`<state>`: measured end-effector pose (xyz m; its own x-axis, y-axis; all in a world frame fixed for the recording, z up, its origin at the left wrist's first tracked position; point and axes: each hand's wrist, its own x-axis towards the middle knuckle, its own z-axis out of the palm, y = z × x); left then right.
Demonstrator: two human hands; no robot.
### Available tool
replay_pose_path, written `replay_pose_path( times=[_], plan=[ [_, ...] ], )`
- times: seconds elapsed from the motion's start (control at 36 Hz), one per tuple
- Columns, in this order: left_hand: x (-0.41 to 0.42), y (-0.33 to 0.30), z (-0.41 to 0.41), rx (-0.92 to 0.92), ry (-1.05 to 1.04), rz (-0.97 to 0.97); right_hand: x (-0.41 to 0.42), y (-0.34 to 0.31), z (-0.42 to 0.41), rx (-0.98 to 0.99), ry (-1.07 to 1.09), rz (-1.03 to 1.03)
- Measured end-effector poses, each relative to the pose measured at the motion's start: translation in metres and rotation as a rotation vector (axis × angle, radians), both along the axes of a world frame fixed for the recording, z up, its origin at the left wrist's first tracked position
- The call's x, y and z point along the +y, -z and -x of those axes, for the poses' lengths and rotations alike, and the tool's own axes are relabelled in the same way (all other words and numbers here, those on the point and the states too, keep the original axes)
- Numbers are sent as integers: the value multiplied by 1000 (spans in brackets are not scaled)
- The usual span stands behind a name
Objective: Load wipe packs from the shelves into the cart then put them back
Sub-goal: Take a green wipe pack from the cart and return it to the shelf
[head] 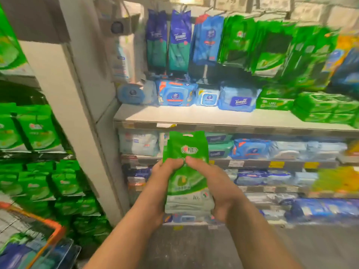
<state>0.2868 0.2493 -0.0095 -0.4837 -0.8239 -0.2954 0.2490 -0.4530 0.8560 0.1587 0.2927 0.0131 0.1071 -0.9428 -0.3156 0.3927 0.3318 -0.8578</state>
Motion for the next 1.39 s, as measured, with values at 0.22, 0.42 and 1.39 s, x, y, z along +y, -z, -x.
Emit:
replay_pose_path(
  times=[0.22, 0.42, 1.39],
  plan=[
    [-6, -3, 81, 37, -29, -17, -6, 4, 78, 29, 227, -26],
    [-43, -8, 125, 139, 32, -48, -27, -13, 115, 23, 373, 67],
    [-214, -29, 224, 283, -22, 43, -204, -40, 224, 209, 500, 402]
  ],
)
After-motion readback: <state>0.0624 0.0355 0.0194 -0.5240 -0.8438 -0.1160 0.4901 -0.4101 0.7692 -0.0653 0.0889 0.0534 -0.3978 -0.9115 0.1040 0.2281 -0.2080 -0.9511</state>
